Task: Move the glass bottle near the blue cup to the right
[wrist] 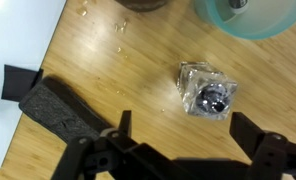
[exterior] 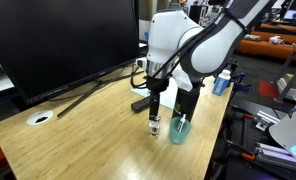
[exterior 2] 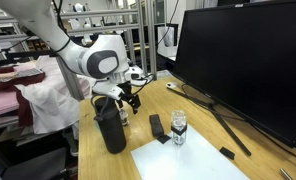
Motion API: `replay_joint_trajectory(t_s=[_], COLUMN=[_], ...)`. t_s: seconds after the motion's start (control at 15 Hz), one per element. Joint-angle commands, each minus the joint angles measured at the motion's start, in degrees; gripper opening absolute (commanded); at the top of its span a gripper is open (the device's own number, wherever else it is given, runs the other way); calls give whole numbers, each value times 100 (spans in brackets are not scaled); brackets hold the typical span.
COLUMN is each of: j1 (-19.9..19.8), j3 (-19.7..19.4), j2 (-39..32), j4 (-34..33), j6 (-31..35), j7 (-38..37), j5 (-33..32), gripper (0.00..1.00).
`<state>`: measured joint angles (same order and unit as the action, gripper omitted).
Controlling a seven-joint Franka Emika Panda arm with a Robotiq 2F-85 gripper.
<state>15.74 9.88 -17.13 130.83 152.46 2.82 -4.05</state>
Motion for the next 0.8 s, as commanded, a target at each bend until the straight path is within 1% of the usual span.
replay_joint_trajectory(t_s=[0.0,0.2,0.33,0.73], j1=[-368,-480,-490,-575], j3=[424,499,439,373], j2=[-246,-281,-359,-810], j4=[-166,-315,-383,-609], j6=[-324,-768,-912,-981], j7=[552,807,830,836], j5=[697,1019,1002,833], gripper=[100,100,100,100])
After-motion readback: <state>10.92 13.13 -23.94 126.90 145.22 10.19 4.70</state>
